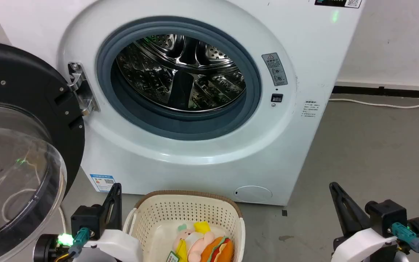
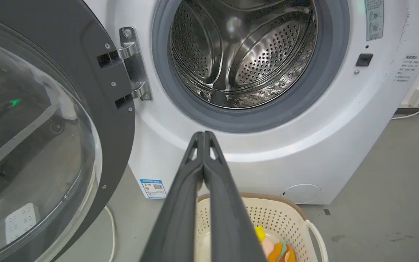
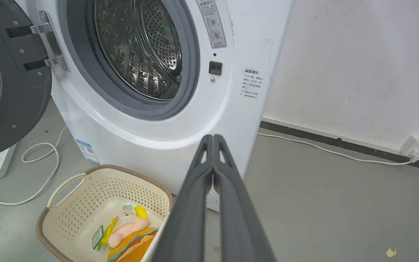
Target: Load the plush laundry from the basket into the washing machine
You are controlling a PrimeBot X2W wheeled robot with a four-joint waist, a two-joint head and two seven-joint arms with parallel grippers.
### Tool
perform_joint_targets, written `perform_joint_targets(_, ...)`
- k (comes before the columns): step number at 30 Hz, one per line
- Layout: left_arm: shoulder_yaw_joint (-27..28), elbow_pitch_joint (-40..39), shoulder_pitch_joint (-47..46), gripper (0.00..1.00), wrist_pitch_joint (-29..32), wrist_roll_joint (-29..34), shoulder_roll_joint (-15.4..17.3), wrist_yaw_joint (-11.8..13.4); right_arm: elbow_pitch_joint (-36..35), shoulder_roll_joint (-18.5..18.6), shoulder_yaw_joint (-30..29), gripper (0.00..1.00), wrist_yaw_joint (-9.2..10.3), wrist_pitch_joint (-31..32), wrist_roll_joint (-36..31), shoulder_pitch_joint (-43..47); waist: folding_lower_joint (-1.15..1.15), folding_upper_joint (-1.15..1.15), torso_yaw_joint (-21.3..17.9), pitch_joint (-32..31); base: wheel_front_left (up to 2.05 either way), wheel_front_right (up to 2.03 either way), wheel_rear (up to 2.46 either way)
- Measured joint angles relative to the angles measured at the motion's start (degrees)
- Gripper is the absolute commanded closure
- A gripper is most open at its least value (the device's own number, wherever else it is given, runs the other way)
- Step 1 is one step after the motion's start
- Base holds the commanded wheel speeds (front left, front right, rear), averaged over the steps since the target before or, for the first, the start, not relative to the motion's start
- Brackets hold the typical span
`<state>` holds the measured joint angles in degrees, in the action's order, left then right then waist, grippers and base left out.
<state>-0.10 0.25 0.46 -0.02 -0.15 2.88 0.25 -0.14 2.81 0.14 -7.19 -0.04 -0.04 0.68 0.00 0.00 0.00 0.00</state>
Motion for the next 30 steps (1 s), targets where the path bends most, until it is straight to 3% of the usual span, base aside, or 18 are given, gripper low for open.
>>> perform_joint_targets(30, 0.0, 0.0, 0.0, 1.0, 0.0, 0.0, 0.0, 0.0, 0.0, 0.0, 0.0, 1.0, 0.0, 0.0, 0.01, 0.0, 0.0, 0.0, 0.0, 0.0, 0.0, 0.0, 0.0)
